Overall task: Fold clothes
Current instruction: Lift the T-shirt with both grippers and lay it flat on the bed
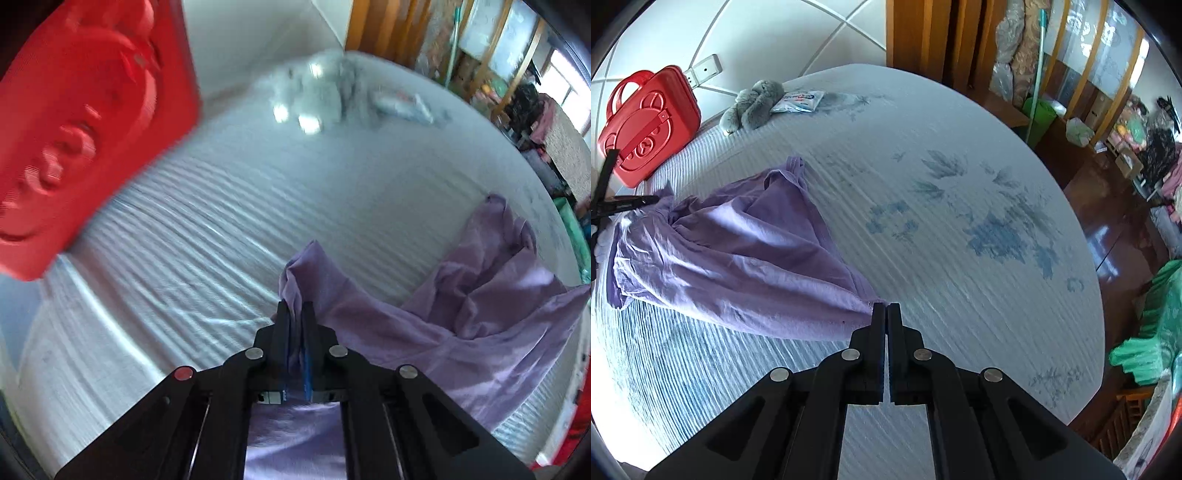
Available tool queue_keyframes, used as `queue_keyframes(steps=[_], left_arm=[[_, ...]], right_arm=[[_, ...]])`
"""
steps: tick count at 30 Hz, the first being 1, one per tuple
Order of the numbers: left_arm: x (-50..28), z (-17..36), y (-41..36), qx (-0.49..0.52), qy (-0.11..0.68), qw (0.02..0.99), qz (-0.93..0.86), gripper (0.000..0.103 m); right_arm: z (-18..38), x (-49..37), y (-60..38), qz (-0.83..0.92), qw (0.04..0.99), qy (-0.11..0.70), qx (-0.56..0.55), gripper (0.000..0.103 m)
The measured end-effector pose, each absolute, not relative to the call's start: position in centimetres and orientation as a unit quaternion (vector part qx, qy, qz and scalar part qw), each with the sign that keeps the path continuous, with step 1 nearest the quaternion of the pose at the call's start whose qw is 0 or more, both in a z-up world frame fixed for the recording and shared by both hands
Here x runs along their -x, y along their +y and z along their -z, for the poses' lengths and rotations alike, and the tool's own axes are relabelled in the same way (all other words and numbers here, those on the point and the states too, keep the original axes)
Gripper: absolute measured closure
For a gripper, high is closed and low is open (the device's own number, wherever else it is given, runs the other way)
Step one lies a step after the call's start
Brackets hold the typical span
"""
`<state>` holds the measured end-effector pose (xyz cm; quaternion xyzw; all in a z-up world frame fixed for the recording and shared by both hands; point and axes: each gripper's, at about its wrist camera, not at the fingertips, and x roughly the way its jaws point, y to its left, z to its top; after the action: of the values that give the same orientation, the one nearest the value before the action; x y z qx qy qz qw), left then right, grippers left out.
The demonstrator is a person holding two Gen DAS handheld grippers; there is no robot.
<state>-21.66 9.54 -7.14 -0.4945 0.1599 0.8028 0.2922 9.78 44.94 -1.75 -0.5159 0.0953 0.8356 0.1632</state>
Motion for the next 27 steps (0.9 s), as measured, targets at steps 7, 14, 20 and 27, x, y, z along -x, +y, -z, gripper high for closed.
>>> queue_keyframes(steps=[7,14,20,27], left_arm=[[22.3,-5.0,1.0,0.386,0.081,0.204,-0.896,0.099],[20.3,-19.0,-6.4,0.24,0.054,0.112,-0.963,0.099],[11.2,-26.5,-10.4,0.143,0.07,0.092,-0.983,0.099],[-0.5,-18.2,-12.9,0.235,0.059,0.108,-0.964,0.098]], right_arm=[[-3.9,-4.0,43.7,-0.89,0.123,0.026,0.439,0.103],[-15.6,4.4,39.8,-0.96,0.078,-0.034,0.265,0.103],[-22.2,1.3,38.2,-0.986,0.055,-0.033,0.154,0.103],[-17.7,-6.0,37.4,-0.979,0.023,-0.024,0.202,0.103]])
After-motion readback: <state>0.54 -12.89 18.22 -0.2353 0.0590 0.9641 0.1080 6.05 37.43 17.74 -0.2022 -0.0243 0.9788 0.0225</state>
